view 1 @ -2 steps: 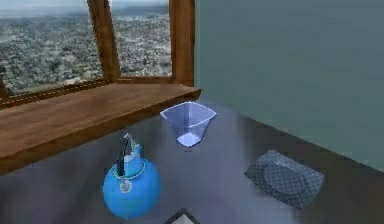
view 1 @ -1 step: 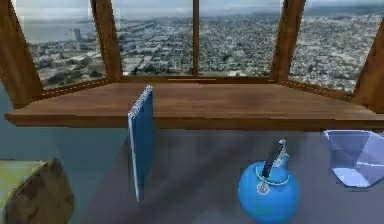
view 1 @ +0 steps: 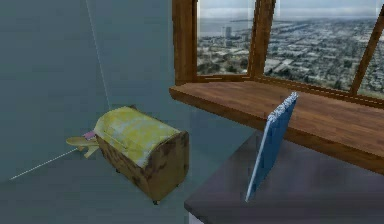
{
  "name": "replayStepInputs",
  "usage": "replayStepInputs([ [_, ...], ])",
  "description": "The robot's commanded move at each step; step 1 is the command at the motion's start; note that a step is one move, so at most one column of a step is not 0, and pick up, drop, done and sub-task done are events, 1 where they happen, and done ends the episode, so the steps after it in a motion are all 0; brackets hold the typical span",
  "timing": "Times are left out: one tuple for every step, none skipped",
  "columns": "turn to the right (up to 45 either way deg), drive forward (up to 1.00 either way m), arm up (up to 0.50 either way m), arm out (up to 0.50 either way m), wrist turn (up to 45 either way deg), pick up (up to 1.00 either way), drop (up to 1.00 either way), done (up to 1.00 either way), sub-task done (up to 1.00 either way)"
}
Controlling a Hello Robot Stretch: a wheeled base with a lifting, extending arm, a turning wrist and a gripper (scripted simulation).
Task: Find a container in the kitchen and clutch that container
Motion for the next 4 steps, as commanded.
replayStepInputs([
  [0.0,0.00,0.50,0.00,0.0,0.00,0.00,0.00,0.00],
  [0.0,0.00,0.38,0.00,0.0,0.00,0.00,0.00,0.00],
  [0.0,0.00,0.00,0.34,0.0,0.00,0.00,0.00,0.00],
  [0.0,0.00,0.00,0.00,45.0,0.00,0.00,0.00,0.00],
])
